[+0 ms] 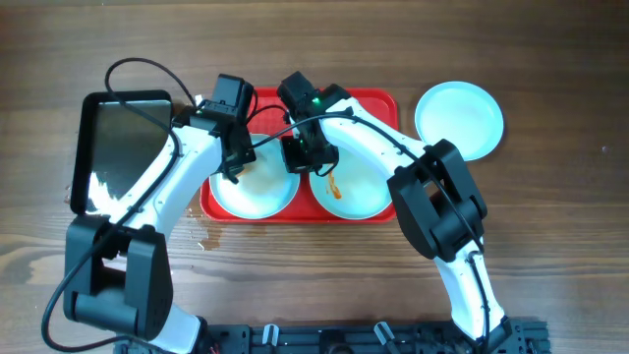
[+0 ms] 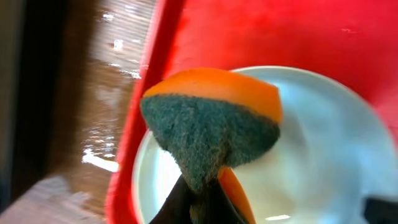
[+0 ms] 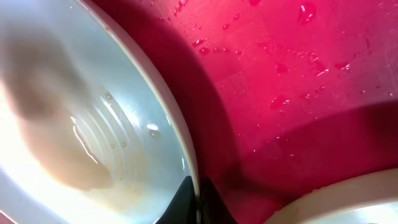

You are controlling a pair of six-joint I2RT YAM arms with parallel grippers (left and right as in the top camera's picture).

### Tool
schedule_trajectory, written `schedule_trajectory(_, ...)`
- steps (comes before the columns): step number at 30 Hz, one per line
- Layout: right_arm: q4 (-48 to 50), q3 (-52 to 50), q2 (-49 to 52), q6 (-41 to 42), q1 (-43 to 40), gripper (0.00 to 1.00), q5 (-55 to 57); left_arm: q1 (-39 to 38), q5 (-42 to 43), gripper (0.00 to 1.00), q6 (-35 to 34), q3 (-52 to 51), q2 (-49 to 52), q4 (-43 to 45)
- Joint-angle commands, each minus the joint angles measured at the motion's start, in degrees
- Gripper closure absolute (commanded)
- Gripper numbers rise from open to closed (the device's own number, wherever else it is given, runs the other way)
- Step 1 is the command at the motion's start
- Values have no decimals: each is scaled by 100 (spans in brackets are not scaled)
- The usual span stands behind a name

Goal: Clean dirty plates on tray and stack at the side
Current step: 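Scrub the back-left plate with the sponge in the left gripper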

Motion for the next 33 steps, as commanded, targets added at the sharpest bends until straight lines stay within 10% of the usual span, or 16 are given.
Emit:
schedule_trajectory(1, -33, 20, 120, -4, 2, 96, 33, -31, 822, 96, 48, -96, 216, 284)
schedule_trajectory(10, -24, 20, 120, -4, 2, 96, 35, -31, 1939, 96, 63, -310, 798, 542)
schedule_trajectory(21, -50, 20, 120, 2, 0, 96, 118, -9, -2223, 96, -780, -308, 824, -1224)
schedule_trajectory(33, 125, 33, 70, 295, -4, 96, 308, -22, -1856, 96, -1331, 916, 424, -1272)
